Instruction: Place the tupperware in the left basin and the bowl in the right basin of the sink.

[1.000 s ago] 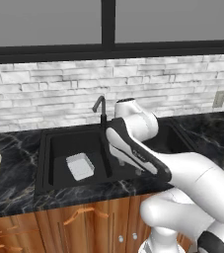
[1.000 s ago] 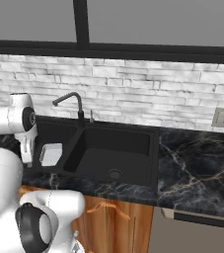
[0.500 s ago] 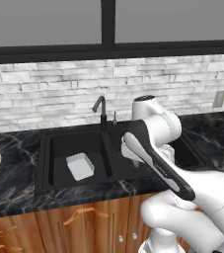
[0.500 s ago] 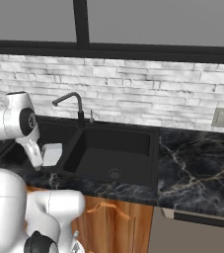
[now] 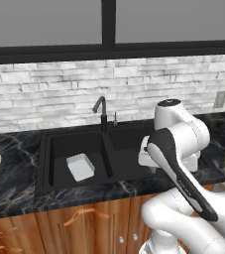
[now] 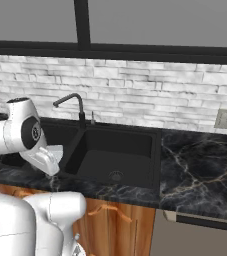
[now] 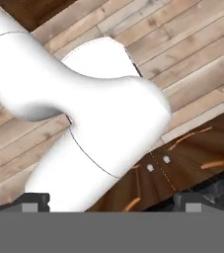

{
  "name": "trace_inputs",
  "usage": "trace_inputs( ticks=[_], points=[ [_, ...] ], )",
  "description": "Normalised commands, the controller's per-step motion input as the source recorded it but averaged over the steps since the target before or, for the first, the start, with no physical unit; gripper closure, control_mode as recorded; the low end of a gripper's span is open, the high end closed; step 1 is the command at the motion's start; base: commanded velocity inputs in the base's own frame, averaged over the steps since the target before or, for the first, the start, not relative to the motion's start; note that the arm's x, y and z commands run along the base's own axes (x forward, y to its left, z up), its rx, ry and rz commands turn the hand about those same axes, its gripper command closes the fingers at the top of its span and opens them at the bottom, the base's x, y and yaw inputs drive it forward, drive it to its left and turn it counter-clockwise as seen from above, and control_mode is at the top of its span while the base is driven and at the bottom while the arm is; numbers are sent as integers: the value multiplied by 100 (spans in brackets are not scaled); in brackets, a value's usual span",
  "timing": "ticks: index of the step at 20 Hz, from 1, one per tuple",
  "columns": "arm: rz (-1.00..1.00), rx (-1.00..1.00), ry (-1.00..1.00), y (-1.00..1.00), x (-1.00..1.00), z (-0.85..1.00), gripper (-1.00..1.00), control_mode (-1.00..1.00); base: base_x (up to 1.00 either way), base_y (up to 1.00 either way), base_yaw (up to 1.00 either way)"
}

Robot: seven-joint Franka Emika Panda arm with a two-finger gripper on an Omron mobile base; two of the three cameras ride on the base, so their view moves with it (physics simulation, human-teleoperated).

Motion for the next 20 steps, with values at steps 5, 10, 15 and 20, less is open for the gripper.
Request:
trace_inputs(
  ticks=[5, 10, 15, 20],
  points=[
    [16, 3, 0, -26, 0, 1, -100, -100, 0, 0, 0],
    [14, 3, 0, -18, 0, 3, -100, -100, 0, 0, 0],
    [16, 7, 0, -28, 0, 11, -100, -100, 0, 0, 0],
    [14, 6, 0, -15, 0, 1, -100, -100, 0, 0, 0]
  ],
)
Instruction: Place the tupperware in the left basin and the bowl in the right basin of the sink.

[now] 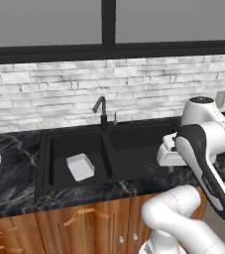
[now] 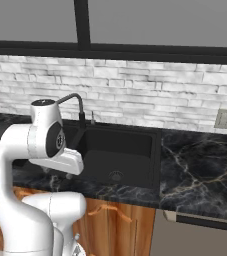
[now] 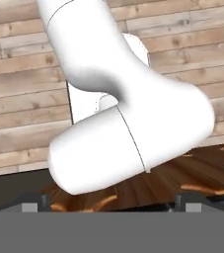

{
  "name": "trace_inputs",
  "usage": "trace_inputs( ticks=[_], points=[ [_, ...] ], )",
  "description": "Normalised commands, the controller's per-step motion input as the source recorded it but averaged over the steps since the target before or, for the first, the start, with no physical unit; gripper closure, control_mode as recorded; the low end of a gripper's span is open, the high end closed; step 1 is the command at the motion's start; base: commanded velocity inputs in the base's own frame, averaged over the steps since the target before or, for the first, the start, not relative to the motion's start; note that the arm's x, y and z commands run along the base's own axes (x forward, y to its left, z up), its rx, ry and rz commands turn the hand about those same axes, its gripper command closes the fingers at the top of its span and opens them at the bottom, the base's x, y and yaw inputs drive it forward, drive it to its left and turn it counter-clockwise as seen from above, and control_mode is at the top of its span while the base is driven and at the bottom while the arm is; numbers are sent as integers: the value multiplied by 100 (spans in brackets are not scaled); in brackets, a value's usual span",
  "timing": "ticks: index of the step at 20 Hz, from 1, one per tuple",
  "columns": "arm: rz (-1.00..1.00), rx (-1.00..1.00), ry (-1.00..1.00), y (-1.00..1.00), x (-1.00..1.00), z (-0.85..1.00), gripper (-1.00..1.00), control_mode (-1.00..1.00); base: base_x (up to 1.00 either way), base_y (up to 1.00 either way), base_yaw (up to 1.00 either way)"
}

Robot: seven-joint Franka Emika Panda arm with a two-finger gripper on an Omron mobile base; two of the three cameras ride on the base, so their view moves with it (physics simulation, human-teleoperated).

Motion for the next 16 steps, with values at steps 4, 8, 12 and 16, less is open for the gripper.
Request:
trace_inputs(
  ticks=[4, 8, 12, 16],
  points=[
    [4, 2, 0, 0, 0, 0, -100, -100, 0, 0, 0],
    [3, 0, 0, 0, 0, 0, -100, -100, 0, 0, 0],
    [0, 0, 0, 0, 0, 0, -100, 100, 0, 2, 0],
    [0, 0, 0, 0, 0, 0, -100, 100, -7, 45, 0]
  ],
)
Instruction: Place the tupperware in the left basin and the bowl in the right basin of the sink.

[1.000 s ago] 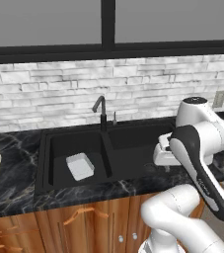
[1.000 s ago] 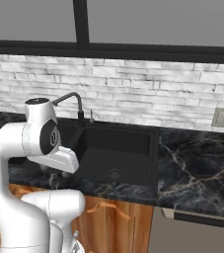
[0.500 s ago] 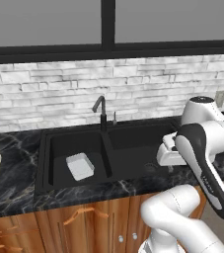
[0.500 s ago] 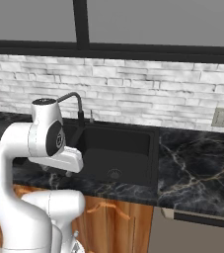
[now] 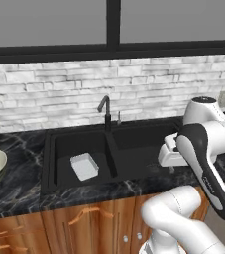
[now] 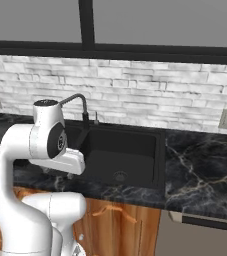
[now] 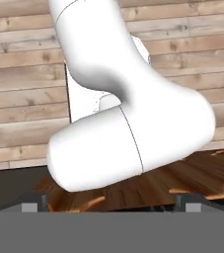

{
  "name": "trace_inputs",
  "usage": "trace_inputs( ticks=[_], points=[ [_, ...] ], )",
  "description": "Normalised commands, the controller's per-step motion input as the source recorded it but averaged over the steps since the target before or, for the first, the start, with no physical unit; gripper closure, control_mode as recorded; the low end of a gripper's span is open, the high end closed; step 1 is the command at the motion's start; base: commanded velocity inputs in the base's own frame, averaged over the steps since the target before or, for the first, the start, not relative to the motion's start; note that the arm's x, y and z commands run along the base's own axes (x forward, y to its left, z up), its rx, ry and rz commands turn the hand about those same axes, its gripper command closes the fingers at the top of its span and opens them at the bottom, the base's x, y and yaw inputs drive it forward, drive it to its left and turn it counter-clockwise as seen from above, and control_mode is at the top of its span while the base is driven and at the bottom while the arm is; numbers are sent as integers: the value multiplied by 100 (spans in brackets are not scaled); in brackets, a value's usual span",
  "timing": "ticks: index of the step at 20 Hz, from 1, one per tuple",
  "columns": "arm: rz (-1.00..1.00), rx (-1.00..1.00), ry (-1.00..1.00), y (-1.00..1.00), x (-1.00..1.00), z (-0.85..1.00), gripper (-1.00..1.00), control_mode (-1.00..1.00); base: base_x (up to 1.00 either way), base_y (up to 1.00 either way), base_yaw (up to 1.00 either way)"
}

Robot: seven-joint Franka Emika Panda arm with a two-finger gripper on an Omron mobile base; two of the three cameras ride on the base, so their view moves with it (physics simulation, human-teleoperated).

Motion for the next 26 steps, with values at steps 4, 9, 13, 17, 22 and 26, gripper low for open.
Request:
trace_inputs(
  ticks=[4, 9, 13, 17, 22, 26],
  points=[
    [0, 0, 0, 0, 0, 0, -100, 100, -4, 73, 0],
    [0, 0, 0, 0, 0, 0, -100, 100, 0, 82, 0],
    [0, 0, 0, 0, 0, 0, -100, 100, 0, 75, 1],
    [0, 0, 0, 0, 0, 0, -100, 100, 0, 66, 1],
    [0, 0, 0, 0, 0, 0, -100, 100, 0, 61, 1],
    [0, 0, 0, 0, 0, 0, -100, 100, 0, 57, 2]
  ],
)
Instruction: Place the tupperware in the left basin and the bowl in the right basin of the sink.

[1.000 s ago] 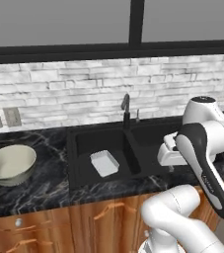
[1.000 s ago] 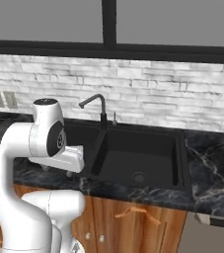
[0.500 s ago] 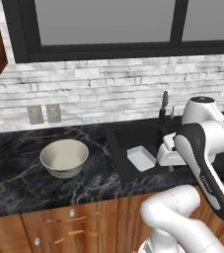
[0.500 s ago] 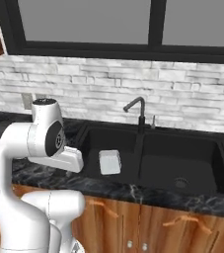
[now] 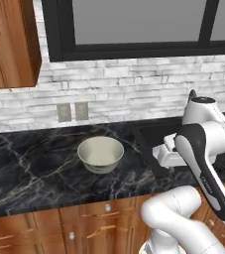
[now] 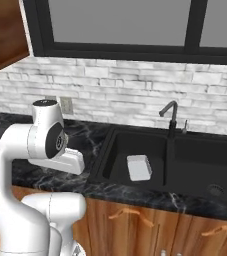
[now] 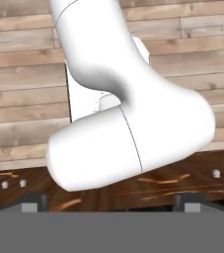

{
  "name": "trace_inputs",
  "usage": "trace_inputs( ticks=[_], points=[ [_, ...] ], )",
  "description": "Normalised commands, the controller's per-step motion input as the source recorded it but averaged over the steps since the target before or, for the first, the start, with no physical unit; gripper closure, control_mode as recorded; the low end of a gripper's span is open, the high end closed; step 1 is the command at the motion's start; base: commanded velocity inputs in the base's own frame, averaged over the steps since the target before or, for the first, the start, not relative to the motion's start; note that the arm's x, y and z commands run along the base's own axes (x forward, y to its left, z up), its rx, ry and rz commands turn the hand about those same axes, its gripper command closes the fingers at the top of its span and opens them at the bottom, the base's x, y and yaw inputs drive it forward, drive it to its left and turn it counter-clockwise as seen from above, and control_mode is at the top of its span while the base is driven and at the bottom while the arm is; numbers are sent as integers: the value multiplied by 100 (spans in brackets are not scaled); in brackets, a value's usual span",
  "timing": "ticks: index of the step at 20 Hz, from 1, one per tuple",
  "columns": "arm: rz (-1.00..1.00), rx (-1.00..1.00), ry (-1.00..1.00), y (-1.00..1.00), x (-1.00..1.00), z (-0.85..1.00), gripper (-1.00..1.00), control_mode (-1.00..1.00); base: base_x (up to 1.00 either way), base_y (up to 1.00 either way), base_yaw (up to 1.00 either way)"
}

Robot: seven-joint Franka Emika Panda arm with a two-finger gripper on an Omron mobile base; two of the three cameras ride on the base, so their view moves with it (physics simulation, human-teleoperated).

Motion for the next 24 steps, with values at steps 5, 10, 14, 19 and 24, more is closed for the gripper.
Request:
trace_inputs(
  ticks=[5, 10, 14, 19, 24],
  points=[
    [0, 0, 0, 0, 0, 0, -100, 100, 3, 38, 2],
    [0, 0, 0, 0, 0, 0, -100, 100, 9, 30, 1],
    [0, 0, 0, 0, 0, 0, -100, 100, 3, 41, 2],
    [0, 0, 0, 0, 0, 0, -100, 100, 4, 46, 3],
    [0, 0, 0, 5, 2, 0, -100, -100, 7, 21, 0]
  ],
)
